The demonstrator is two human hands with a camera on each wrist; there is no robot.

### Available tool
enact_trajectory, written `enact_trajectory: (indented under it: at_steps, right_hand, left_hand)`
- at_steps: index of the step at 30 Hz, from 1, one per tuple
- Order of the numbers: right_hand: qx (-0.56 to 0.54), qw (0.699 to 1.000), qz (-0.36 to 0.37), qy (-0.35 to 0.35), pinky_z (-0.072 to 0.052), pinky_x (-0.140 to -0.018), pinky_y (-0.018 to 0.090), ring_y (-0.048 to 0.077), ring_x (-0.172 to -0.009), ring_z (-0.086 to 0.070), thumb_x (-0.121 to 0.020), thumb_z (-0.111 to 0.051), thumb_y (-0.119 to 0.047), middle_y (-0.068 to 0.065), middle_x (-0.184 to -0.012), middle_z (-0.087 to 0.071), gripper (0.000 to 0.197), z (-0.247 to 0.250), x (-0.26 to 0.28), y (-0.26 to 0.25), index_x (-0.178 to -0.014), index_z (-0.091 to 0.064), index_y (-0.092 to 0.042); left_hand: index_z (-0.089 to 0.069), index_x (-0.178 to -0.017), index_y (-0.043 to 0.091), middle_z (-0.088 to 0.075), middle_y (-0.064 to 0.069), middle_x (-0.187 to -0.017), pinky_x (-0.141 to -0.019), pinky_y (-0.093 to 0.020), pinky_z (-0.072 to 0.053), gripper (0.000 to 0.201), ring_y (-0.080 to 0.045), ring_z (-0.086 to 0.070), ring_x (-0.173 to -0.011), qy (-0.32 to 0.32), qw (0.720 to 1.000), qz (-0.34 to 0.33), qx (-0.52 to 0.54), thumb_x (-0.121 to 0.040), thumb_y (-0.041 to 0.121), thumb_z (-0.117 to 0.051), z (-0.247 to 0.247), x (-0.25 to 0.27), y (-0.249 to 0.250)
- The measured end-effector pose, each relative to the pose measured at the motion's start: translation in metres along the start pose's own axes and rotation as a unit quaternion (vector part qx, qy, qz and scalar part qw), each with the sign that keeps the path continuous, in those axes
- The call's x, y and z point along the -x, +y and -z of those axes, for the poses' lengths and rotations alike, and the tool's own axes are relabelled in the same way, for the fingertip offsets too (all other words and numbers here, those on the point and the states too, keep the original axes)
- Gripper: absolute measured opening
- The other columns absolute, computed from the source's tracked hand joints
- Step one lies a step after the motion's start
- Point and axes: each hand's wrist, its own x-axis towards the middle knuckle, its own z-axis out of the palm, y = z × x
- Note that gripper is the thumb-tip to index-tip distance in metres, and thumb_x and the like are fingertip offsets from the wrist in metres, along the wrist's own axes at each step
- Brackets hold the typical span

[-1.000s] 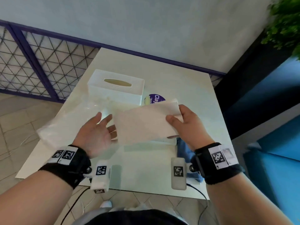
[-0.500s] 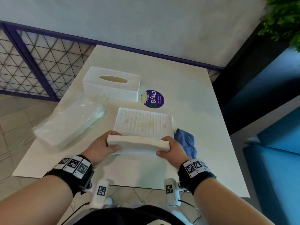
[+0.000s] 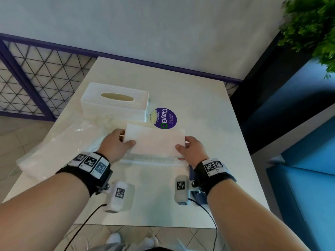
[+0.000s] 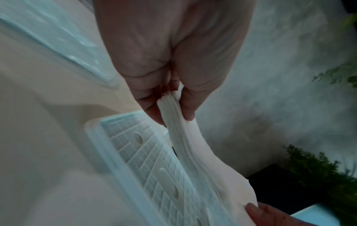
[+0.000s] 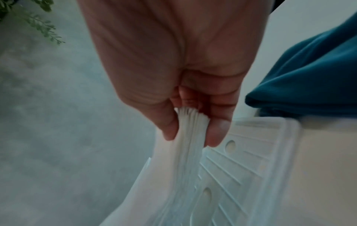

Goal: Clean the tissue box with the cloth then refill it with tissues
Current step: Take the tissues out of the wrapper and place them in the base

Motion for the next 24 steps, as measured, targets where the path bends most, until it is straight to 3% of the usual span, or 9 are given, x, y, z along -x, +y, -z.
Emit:
enact_trajectory:
  at_steps: [4, 8, 10, 12, 16, 18, 19, 22, 24]
  right_hand:
    - [0.032, 0.999, -0.040, -0.002, -0.061, -0.061, 0.030, 0.024, -0.088, -0.063, -0.088, -0.066, -0.013, 0.007, -0.103, -0.058, 0.046, -0.003, -0.018, 0.000, -0.130, -0.048, -0.005]
    - [0.130, 0.989, -0.074, -0.012, -0.054, -0.093, 0.040, 0.028, -0.103, -0.065, -0.088, -0.065, -0.030, 0.008, -0.120, -0.062, 0.054, -0.008, -0.026, 0.009, -0.135, -0.048, -0.011]
    - [0.233, 0.970, -0.064, 0.007, -0.045, -0.102, 0.033, 0.025, -0.117, -0.059, -0.090, -0.060, -0.037, 0.006, -0.130, -0.061, 0.055, -0.004, -0.026, 0.007, -0.138, -0.047, -0.013]
    - [0.243, 0.969, -0.042, 0.028, -0.044, -0.098, 0.030, 0.024, -0.118, -0.058, -0.092, -0.056, -0.033, 0.005, -0.127, -0.063, 0.048, -0.003, -0.026, -0.001, -0.136, -0.049, -0.014]
    - [0.212, 0.977, 0.007, 0.008, -0.046, -0.090, 0.025, 0.021, -0.106, -0.062, -0.093, -0.056, -0.027, -0.005, -0.096, -0.063, 0.035, -0.020, -0.018, -0.033, -0.126, -0.055, -0.016]
    - [0.201, 0.978, 0.043, -0.024, -0.046, -0.092, 0.025, 0.019, -0.104, -0.062, -0.092, -0.056, -0.026, -0.012, -0.088, -0.058, 0.032, -0.041, -0.014, -0.053, -0.123, -0.057, -0.017]
    - [0.195, 0.978, 0.060, -0.044, -0.046, -0.092, 0.025, 0.019, -0.105, -0.062, -0.093, -0.056, -0.025, -0.011, -0.089, -0.058, 0.031, -0.055, -0.011, -0.065, -0.123, -0.057, -0.016]
    - [0.204, 0.967, 0.120, -0.090, -0.046, -0.098, 0.026, 0.019, -0.112, -0.060, -0.093, -0.055, -0.025, -0.002, -0.115, -0.062, 0.036, -0.108, -0.005, -0.097, -0.128, -0.054, -0.016]
    - [0.233, 0.954, 0.155, -0.111, -0.045, -0.101, 0.029, 0.019, -0.118, -0.057, -0.095, -0.051, -0.026, 0.000, -0.136, -0.051, 0.040, -0.144, -0.001, -0.116, -0.134, -0.050, -0.018]
  left_hand:
    - [-0.055, -0.123, 0.007, -0.067, -0.008, -0.116, -0.085, -0.032, -0.048, 0.049, -0.026, -0.062, -0.100, -0.029, 0.997, 0.012, -0.075, -0.084, 0.034, -0.069, -0.009, -0.021, 0.000]
    - [-0.051, -0.128, 0.007, -0.063, -0.008, -0.122, -0.093, -0.034, -0.046, 0.054, -0.027, -0.060, -0.107, -0.037, 0.992, 0.029, -0.115, -0.085, 0.035, -0.068, -0.017, -0.023, -0.010]
    - [-0.050, -0.130, 0.009, -0.062, -0.008, -0.122, -0.094, -0.033, -0.045, 0.053, -0.024, -0.060, -0.106, 0.001, 0.995, 0.015, -0.103, -0.085, 0.031, -0.068, -0.015, -0.021, -0.013]
    - [-0.053, -0.128, 0.012, -0.062, -0.005, -0.117, -0.091, -0.031, -0.044, 0.046, -0.021, -0.060, -0.102, 0.048, 0.996, -0.031, -0.074, -0.086, 0.025, -0.067, -0.003, -0.016, -0.014]
    - [-0.056, -0.126, 0.013, -0.057, -0.014, -0.121, -0.097, -0.043, -0.040, 0.046, -0.034, -0.054, -0.111, 0.202, 0.965, -0.113, -0.122, -0.082, 0.021, -0.067, 0.042, -0.003, -0.022]
    - [-0.044, -0.136, 0.017, -0.047, -0.016, -0.134, -0.103, -0.052, -0.031, 0.067, -0.038, -0.042, -0.124, 0.249, 0.950, -0.057, -0.182, -0.078, 0.037, -0.071, 0.064, 0.003, -0.034]
    - [-0.031, -0.144, 0.020, -0.038, -0.016, -0.143, -0.108, -0.054, -0.024, 0.087, -0.037, -0.032, -0.133, 0.231, 0.946, -0.012, -0.225, -0.073, 0.051, -0.071, 0.076, 0.005, -0.043]
    - [0.015, -0.148, 0.034, 0.003, -0.016, -0.160, -0.116, -0.058, -0.003, 0.133, -0.034, 0.005, -0.147, 0.103, 0.923, 0.116, -0.353, -0.050, 0.088, -0.057, 0.108, 0.007, -0.078]
    - [0.029, -0.143, 0.037, 0.006, -0.016, -0.160, -0.114, -0.063, 0.000, 0.144, -0.036, 0.003, -0.147, 0.052, 0.909, 0.162, -0.379, -0.038, 0.096, -0.050, 0.121, 0.008, -0.100]
